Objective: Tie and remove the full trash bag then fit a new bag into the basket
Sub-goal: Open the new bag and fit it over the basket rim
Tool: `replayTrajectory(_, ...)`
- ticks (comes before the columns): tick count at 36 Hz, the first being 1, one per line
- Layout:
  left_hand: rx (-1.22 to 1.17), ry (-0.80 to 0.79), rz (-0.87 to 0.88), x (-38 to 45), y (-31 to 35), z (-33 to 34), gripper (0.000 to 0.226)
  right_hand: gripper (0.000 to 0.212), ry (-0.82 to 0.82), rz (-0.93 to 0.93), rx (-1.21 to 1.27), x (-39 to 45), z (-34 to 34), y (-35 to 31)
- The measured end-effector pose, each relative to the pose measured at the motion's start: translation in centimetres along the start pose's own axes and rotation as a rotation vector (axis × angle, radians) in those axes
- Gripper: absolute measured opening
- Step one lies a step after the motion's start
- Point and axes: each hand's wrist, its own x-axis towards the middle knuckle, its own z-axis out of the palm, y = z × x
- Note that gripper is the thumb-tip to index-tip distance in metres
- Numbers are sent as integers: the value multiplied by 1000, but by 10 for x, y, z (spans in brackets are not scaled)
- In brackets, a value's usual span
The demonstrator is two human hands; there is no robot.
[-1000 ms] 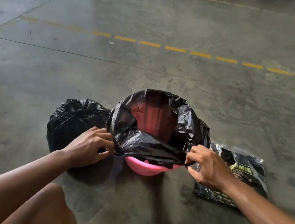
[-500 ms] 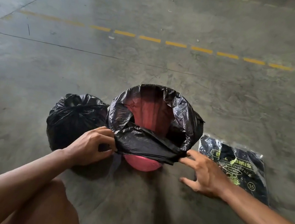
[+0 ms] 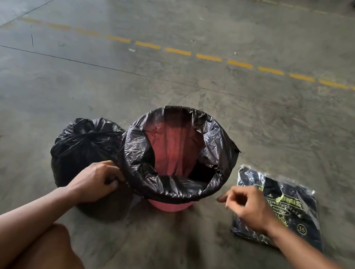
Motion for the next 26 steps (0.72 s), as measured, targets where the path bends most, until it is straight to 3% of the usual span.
replayTrajectory(2, -246, 165, -195, 5, 3, -3, 15, 26, 145, 76, 79, 10, -10, -3)
replayTrajectory(5, -624, 288, -369, 16, 13, -13, 10, 10, 354, 218, 130, 34, -21, -5)
replayTrajectory(6, -715, 294, -387, 19, 19, -17, 5, 16, 381, 268, 157, 43, -22, -7)
replayTrajectory(8, -800, 259, -416, 28, 30, -21, 32, 40, 399, 332, 197, 59, -19, -9)
replayTrajectory(10, -787, 208, -441, 39, 42, -22, 48, 52, 378, 355, 179, 73, -10, -16)
replayTrajectory(13, -640, 239, -486, 51, 51, -19, 59, 51, 399, 396, 61, 88, 4, -24)
replayTrajectory(17, -558, 259, -524, 54, 54, -14, 50, 34, 421, 466, 14, 94, 17, -19)
replayTrajectory(22, -594, 246, -497, 53, 56, -10, 46, 19, 456, 426, 11, 91, 21, -13)
replayTrajectory(26, -572, 198, -443, 56, 63, -6, 48, 21, 590, 422, 65, 81, 20, -1)
